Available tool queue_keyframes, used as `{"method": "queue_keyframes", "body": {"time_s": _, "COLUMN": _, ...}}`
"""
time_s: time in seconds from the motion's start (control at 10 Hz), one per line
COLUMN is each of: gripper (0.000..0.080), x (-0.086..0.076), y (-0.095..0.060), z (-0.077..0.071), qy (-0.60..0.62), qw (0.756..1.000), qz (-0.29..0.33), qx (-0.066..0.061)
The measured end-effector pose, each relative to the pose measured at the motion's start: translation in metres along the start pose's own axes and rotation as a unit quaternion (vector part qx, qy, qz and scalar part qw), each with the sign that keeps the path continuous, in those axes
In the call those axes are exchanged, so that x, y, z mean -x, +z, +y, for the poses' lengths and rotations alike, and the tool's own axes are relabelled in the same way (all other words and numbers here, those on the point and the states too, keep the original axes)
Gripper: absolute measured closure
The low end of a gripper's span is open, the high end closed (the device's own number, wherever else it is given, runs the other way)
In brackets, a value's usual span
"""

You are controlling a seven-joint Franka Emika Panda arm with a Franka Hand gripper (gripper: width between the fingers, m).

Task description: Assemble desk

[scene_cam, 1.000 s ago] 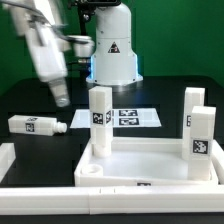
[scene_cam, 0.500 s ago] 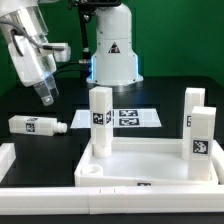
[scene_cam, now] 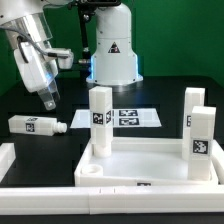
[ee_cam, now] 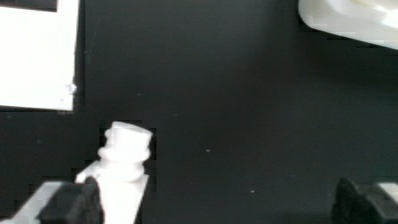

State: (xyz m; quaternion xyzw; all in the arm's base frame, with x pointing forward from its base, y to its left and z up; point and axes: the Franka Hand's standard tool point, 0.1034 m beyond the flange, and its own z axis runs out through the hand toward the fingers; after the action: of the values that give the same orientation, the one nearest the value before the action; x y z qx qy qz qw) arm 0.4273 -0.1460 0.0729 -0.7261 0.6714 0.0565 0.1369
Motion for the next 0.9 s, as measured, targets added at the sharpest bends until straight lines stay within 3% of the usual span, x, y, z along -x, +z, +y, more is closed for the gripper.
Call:
{"method": "queue_keyframes", "body": {"time_s": 0.3, "gripper": 0.0151, "x": -0.037, "y": 0.002, "z": 0.040, "qy": 0.043, "qw": 0.996, "qz": -0.078, "qx": 0.009}}
{"method": "queue_keyframes", "body": {"time_s": 0.4, "gripper": 0.0151, "x": -0.051, "y": 0.006, "z": 0.052, "qy": 0.053, "qw": 0.996, "qz": -0.074, "qx": 0.011}}
{"method": "queue_keyframes", "body": {"time_s": 0.6, "gripper": 0.0151, "x": -0.050, "y": 0.026, "z": 0.083, "qy": 0.058, "qw": 0.997, "qz": -0.051, "qx": 0.029}}
{"method": "queue_keyframes", "body": {"time_s": 0.8, "gripper": 0.0151, "x": -0.051, "y": 0.028, "z": 0.076, "qy": 0.059, "qw": 0.997, "qz": -0.034, "qx": 0.017}}
{"method": "queue_keyframes", "body": {"time_s": 0.9, "gripper": 0.0151, "x": -0.050, "y": 0.029, "z": 0.072, "qy": 0.053, "qw": 0.998, "qz": -0.020, "qx": 0.018}}
